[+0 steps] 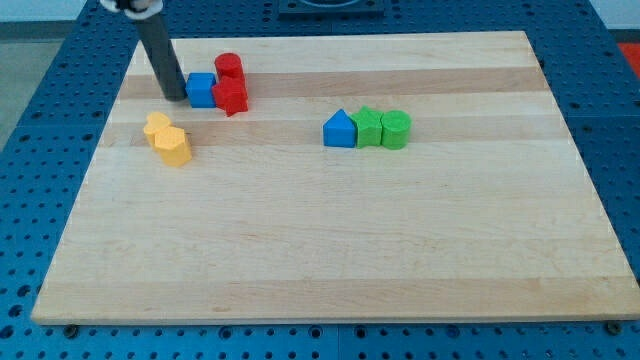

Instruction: Push the cube diagonally to bottom left of the triangle

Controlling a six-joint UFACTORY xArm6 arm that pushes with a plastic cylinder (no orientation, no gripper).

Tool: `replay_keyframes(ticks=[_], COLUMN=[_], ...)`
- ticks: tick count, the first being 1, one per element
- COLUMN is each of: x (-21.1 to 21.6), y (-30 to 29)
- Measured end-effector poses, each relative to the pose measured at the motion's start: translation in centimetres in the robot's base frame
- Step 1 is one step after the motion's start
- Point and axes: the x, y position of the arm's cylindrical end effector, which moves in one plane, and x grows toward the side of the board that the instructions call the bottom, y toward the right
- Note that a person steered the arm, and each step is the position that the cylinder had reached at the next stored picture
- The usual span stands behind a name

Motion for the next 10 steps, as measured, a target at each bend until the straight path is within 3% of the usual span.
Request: replay_keyframes(ticks=[1,2,5,10], x=[-6.0,-6.0,0.7,20.1], y=[0.0,0.4,2.4,8.8])
